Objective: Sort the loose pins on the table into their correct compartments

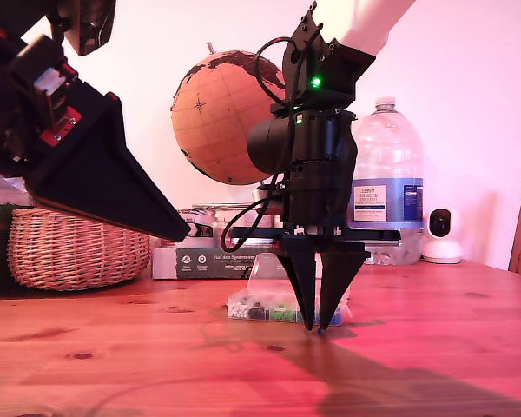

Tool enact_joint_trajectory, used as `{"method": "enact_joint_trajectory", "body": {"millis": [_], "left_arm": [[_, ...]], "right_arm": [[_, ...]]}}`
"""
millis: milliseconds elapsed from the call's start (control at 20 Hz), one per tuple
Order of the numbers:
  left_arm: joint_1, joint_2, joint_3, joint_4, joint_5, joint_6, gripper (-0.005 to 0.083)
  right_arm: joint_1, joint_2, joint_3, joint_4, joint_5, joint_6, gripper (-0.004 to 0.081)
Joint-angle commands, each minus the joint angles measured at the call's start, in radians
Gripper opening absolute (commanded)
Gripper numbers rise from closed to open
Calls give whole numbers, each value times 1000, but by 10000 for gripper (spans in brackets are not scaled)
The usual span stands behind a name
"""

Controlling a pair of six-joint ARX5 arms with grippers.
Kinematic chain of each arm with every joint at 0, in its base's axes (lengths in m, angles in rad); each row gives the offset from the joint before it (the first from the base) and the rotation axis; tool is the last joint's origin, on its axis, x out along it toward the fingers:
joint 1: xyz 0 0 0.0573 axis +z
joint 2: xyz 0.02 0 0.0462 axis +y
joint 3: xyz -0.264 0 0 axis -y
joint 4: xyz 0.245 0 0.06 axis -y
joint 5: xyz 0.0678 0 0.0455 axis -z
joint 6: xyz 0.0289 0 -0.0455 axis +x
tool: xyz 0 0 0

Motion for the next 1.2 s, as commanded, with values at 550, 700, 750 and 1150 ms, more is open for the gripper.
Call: {"method": "enact_joint_trajectory", "body": {"millis": [550, 700, 750, 1150], "left_arm": [[-2, 4, -21, 8, 1, -3, -24], [-2, 4, -21, 8, 1, -3, -24], [-2, 4, -21, 8, 1, -3, -24], [-2, 4, -21, 8, 1, -3, -24]], "right_arm": [[-4, 29, -10, -5, 5, -7, 106], [-4, 29, -10, 1, 4, -7, 106], [-5, 29, -10, -2, 4, -7, 106], [-11, 29, -10, -3, 12, -8, 105]]}}
